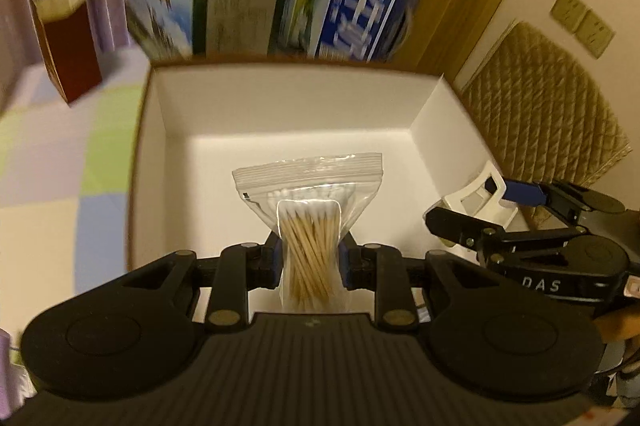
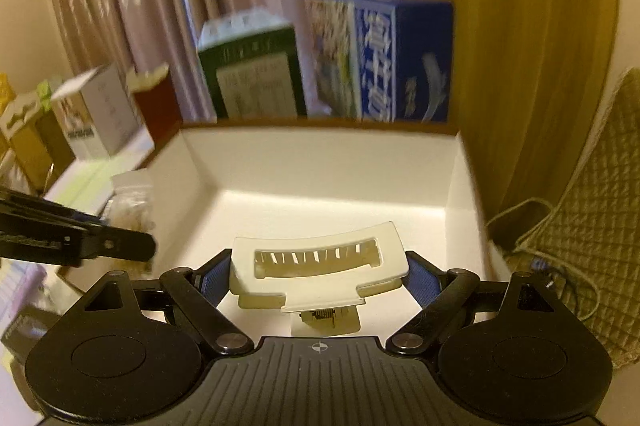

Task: Organize objects
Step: 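Carry both items into the cardboard box and open both tools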

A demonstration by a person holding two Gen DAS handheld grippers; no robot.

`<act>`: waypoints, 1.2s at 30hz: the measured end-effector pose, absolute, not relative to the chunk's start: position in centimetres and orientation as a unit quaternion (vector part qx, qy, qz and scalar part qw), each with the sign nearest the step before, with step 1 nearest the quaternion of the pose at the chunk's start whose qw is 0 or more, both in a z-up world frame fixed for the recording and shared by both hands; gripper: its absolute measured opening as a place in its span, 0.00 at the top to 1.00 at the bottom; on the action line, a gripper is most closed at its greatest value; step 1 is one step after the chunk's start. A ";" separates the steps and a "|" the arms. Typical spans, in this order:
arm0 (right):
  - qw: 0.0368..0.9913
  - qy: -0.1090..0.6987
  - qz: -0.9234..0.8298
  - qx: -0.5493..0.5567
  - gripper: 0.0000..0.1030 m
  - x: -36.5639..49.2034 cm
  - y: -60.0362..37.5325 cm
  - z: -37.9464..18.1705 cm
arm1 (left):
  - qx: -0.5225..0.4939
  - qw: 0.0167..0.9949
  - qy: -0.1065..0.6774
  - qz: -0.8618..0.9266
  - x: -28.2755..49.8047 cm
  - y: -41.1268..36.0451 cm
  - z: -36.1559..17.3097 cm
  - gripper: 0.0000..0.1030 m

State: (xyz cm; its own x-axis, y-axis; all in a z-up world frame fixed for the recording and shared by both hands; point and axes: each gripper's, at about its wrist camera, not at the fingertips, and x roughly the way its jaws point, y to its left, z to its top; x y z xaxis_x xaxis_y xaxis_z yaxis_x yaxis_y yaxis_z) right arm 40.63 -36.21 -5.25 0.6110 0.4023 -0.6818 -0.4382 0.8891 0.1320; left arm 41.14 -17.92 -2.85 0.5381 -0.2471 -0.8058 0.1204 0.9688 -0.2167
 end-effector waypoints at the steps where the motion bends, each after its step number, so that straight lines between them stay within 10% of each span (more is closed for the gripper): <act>1: 0.891 0.384 0.239 -0.027 0.18 41.2 -36.2 -5.8 | -0.070 0.869 0.477 -0.107 41.6 -17.9 -3.5 0.78; 10: 0.853 0.447 0.259 -0.071 0.18 44.1 -35.5 -8.0 | -0.082 0.823 0.549 -0.117 45.2 -18.8 -8.1 0.77; 24: 0.857 0.441 0.259 -0.063 0.07 44.8 -35.0 -8.0 | -0.059 0.829 0.547 -0.099 46.2 -18.0 -8.4 0.34; 36: 0.868 0.422 0.260 -0.033 0.02 42.1 -36.7 -5.6 | -0.013 0.850 0.519 -0.092 43.3 -17.0 -5.7 0.23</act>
State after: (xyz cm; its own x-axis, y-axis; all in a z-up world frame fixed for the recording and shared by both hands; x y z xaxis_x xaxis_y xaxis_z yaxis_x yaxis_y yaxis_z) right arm 42.10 -36.72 -5.59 0.5096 0.4227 -0.7494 -0.4785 0.8631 0.1615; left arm 43.32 -16.97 -5.75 0.4448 -0.1690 -0.8795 0.1425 0.9829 -0.1167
